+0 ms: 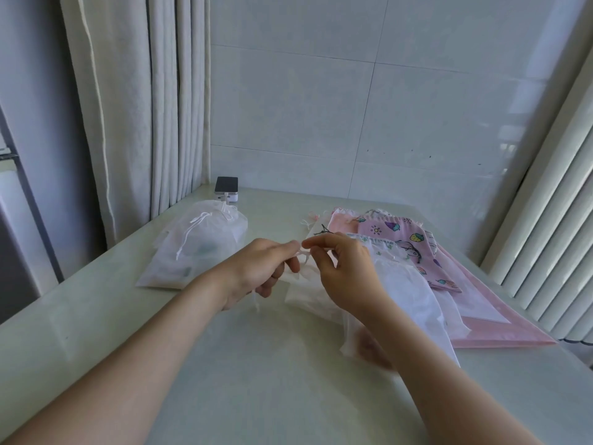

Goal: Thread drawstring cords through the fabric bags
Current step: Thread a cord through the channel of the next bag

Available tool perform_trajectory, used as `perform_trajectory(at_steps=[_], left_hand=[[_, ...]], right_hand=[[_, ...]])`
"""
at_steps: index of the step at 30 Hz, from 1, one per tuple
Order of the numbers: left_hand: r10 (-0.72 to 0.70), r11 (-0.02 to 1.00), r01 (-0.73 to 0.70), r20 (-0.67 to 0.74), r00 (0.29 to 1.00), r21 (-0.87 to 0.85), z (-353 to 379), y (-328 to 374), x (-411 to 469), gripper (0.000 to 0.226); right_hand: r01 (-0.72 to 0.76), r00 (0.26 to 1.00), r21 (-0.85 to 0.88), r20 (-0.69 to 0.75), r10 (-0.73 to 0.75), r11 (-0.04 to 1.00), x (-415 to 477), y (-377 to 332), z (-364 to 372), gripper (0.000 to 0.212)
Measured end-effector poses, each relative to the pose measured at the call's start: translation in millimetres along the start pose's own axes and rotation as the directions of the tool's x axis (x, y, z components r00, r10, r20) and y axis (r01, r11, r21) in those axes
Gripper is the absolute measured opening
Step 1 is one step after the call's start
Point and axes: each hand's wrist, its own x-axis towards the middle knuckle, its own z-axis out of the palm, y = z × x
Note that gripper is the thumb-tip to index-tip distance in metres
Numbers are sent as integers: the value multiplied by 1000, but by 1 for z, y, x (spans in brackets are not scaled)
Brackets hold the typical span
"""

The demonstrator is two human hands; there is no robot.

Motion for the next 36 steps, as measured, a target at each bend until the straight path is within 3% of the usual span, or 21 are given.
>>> perform_trajectory(at_steps=[3, 6, 9, 13, 18, 22, 26, 31, 36], left_hand=[[31, 987, -25, -36, 999, 159, -8, -4, 0, 44], [22, 978, -17, -25, 999, 208, -12, -6, -2, 35], [27, 993, -24, -23, 999, 112, -10, -6, -2, 32], [9, 999, -9, 9, 1000, -33, -6, -5, -5, 30], [5, 998, -6, 7, 1000, 56, -3, -5, -4, 27], [-46, 997, 46, 2, 999, 61, -4, -3, -2, 23], [-86, 996, 86, 10, 996, 36, -4, -4, 0, 22], [-152, 986, 150, -19, 988, -67, -4, -2, 1, 18], [-49, 999, 49, -78, 996, -12, -6, -8, 5, 41]], right_hand=[[89, 995, -180, -27, -96, 980, 3, 11, 0, 17], [79, 992, -321, -69, -107, 944, 5, 19, -1, 11], [58, 990, -292, -107, -93, 955, 4, 18, -6, 12], [6, 999, -215, -41, -15, 977, 2, 9, -8, 21], [-2, 986, -175, 162, 31, 985, -2, 0, -10, 53], [66, 975, -241, 224, -10, 968, -2, 2, -7, 48], [146, 969, -199, 228, -99, 969, -2, 4, -10, 44], [114, 986, -225, 142, -83, 968, -2, 8, -3, 29], [9, 997, -173, 80, 5, 985, -1, 3, -3, 20]])
